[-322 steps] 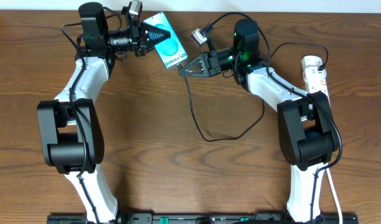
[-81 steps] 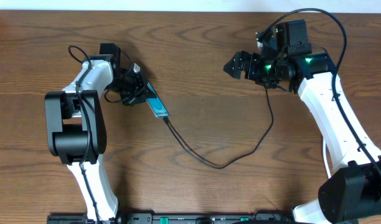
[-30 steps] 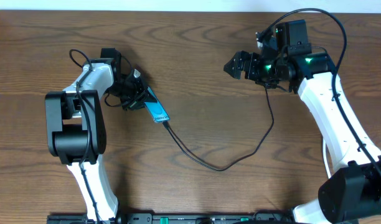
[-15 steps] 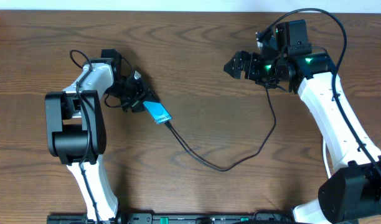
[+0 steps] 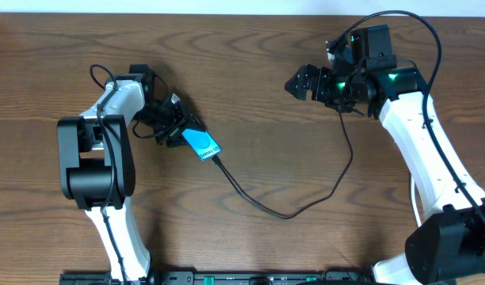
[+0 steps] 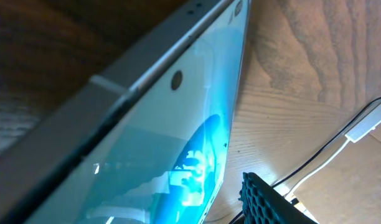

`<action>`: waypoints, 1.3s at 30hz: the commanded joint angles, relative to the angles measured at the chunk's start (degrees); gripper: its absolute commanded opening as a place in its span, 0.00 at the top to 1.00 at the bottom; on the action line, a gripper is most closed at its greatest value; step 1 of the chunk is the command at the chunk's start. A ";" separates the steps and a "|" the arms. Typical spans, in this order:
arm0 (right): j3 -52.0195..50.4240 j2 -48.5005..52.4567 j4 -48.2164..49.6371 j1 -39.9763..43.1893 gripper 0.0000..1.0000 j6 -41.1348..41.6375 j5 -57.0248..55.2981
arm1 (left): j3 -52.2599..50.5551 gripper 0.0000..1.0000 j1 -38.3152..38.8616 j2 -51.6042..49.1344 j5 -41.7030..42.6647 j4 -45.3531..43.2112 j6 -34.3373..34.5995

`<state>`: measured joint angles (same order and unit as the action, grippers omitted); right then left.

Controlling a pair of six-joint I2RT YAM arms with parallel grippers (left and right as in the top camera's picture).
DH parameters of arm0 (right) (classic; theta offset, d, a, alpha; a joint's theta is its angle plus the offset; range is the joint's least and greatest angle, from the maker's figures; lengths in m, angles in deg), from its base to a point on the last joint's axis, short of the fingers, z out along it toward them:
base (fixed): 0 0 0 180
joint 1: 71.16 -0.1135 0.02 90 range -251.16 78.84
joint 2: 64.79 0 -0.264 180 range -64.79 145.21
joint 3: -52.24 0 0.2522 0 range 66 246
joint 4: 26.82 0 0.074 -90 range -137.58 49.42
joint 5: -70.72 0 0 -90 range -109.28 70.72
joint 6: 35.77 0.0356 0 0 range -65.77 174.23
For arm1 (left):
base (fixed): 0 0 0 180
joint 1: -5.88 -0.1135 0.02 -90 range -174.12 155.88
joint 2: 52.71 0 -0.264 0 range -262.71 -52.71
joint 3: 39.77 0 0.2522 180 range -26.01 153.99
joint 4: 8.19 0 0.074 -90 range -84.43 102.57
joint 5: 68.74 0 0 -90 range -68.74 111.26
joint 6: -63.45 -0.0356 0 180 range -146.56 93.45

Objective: Plug charger to phone and switch on socket

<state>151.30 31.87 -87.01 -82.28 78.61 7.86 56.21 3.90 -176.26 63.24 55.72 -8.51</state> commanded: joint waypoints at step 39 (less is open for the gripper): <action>0.52 -1.16 -0.15 -0.24 0.01 0.35 -0.26 | -0.07 0.47 -2.01 6.32 -8.22 3.15 -1.46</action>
<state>151.30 31.87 -87.03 -82.28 78.76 7.86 56.21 3.33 -174.77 57.99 59.06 -8.77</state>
